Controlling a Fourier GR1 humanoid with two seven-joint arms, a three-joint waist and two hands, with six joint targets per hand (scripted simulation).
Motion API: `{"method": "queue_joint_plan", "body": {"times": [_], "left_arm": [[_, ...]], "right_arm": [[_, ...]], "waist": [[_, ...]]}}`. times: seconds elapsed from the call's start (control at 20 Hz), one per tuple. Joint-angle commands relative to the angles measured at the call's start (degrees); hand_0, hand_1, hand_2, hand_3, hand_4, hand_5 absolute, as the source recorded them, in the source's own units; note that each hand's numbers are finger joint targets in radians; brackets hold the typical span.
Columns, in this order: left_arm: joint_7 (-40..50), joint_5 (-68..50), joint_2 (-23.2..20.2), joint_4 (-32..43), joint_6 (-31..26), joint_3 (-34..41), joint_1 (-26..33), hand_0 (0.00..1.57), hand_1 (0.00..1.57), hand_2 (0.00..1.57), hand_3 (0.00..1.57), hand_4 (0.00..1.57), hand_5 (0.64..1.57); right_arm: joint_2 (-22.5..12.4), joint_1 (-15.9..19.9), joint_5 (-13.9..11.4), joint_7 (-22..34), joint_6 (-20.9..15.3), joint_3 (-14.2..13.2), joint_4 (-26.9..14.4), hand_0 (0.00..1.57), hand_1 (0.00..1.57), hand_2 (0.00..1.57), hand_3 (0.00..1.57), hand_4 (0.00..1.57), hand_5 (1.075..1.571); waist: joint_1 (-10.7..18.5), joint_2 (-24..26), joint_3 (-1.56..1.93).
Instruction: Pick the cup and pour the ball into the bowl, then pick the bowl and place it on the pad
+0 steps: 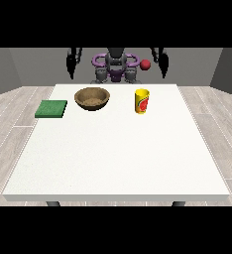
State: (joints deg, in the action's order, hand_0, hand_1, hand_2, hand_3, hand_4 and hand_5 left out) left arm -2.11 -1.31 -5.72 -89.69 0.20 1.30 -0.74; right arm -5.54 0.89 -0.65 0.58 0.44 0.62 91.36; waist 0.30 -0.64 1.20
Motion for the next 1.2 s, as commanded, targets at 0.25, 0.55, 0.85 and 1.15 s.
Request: {"method": "queue_joint_plan", "body": {"times": [0.25,0.55,0.85,1.15], "left_arm": [[6.10,-0.36,-3.29,-6.10,-0.98,0.46,-0.97,0.00,0.00,0.00,0.00,0.00,1.524],[2.26,-8.38,5.60,-16.05,1.82,-12.43,9.23,0.00,0.00,0.00,0.00,0.00,1.521],[-3.55,-0.95,4.95,-14.53,2.99,-11.79,5.41,0.00,0.00,0.00,0.00,0.00,1.453],[-4.29,-1.76,1.54,-7.49,2.35,-3.57,-6.39,0.00,0.00,0.00,0.00,0.00,1.335]], "right_arm": [[-2.55,0.44,0.64,6.47,0.19,-1.09,5.74,0.00,0.00,0.00,0.00,0.00,1.568],[0.12,-2.73,6.57,-2.62,-0.11,-7.07,2.70,0.00,0.00,0.00,0.00,0.00,1.566],[0.51,0.30,7.19,-6.09,1.40,-6.91,1.69,0.00,0.00,0.00,0.00,0.00,1.566],[0.69,6.34,7.15,-7.40,2.67,-5.55,-0.73,0.00,0.00,0.00,0.00,0.00,1.566]], "waist": [[-0.76,16.01,-0.84],[3.73,11.67,-1.19],[1.72,3.66,-1.20],[-1.00,-4.71,-1.21]]}}
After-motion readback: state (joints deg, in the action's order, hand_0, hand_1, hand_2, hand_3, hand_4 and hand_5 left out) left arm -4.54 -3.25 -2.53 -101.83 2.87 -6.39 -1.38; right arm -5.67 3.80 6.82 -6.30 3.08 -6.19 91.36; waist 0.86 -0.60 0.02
